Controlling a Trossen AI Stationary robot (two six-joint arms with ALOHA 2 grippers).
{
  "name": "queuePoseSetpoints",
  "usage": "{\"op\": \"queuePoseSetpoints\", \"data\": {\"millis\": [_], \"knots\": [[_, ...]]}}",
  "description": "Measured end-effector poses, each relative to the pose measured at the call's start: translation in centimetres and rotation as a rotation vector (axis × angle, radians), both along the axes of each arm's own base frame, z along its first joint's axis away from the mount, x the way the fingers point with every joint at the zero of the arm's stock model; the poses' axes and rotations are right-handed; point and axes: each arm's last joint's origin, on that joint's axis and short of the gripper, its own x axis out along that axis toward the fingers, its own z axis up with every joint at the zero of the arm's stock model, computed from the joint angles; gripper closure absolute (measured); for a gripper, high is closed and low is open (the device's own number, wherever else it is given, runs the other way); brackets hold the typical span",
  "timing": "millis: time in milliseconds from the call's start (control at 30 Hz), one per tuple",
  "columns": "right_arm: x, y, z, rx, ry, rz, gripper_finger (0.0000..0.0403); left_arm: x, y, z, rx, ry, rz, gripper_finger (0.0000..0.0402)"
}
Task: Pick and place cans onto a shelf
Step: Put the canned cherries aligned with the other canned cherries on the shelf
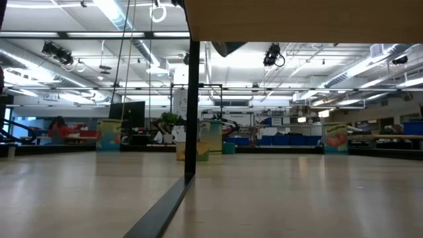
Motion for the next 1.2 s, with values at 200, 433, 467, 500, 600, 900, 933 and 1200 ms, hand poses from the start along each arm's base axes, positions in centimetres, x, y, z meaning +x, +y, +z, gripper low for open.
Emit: {"op": "queuePoseSetpoints", "data": {"millis": [200, 433, 467, 500, 600, 900, 933, 1200], "knots": [[-0.1, 0.1, 0.5, 0.042, -0.035, 0.039, 0.0086, -0.1, -0.1, 0.0, 0.013, 0.009, -0.011, 0.0060], [0.0, 0.1, 0.6, 0.042, -0.050, 0.038, 0.0086, -0.1, -0.1, 0.0, 0.012, 0.016, -0.011, 0.0103], [0.0, 0.1, 0.6, 0.042, -0.050, 0.038, 0.0085, -0.1, -0.1, 0.0, 0.014, 0.015, -0.012, 0.0103], [0.0, 0.1, 0.6, 0.042, -0.050, 0.037, 0.0083, -0.1, -0.1, 0.0, 0.015, 0.013, -0.012, 0.0103], [0.1, 0.1, 0.6, 0.042, -0.051, 0.038, 0.0067, -0.1, -0.1, 0.0, 0.020, 0.013, -0.011, 0.0096], [-1.8, 0.5, 3.2, 0.028, -0.095, 0.033, 0.0011, -1.2, -1.4, 1.8, 0.092, -0.033, 0.016, 0.0103], [-2.4, 0.5, 4.2, 0.032, -0.131, 0.033, 0.0009, -1.5, -1.6, 2.2, 0.097, -0.049, 0.019, 0.0103], [-8.9, 0.4, 10.4, 0.123, -0.421, 0.032, 0.0007, -3.8, -6.3, 5.9, 0.078, -0.264, 0.036, 0.0099]]}}
